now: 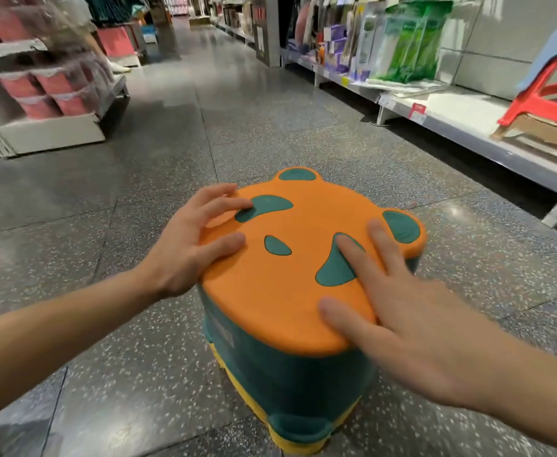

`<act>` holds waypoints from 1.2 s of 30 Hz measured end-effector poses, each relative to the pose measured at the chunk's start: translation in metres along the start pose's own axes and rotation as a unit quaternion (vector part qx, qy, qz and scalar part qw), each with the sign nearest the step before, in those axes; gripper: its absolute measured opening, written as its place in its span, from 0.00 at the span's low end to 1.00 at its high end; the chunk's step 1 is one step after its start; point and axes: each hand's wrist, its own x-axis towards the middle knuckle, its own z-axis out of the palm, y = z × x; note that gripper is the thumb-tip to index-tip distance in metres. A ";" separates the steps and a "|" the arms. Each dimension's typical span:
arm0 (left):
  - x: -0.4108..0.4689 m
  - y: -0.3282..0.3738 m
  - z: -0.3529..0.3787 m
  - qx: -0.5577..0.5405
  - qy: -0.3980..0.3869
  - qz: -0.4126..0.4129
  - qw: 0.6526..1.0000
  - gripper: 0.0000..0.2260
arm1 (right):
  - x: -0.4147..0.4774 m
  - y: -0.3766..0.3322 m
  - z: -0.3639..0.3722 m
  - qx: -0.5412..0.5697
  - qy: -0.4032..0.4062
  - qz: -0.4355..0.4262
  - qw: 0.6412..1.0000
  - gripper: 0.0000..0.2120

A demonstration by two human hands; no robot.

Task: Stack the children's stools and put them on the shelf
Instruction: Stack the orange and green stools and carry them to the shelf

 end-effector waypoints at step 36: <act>0.064 0.129 0.038 0.282 -0.061 0.042 0.956 0.37 | -0.009 0.062 -0.010 -0.080 0.175 0.023 0.981 0.41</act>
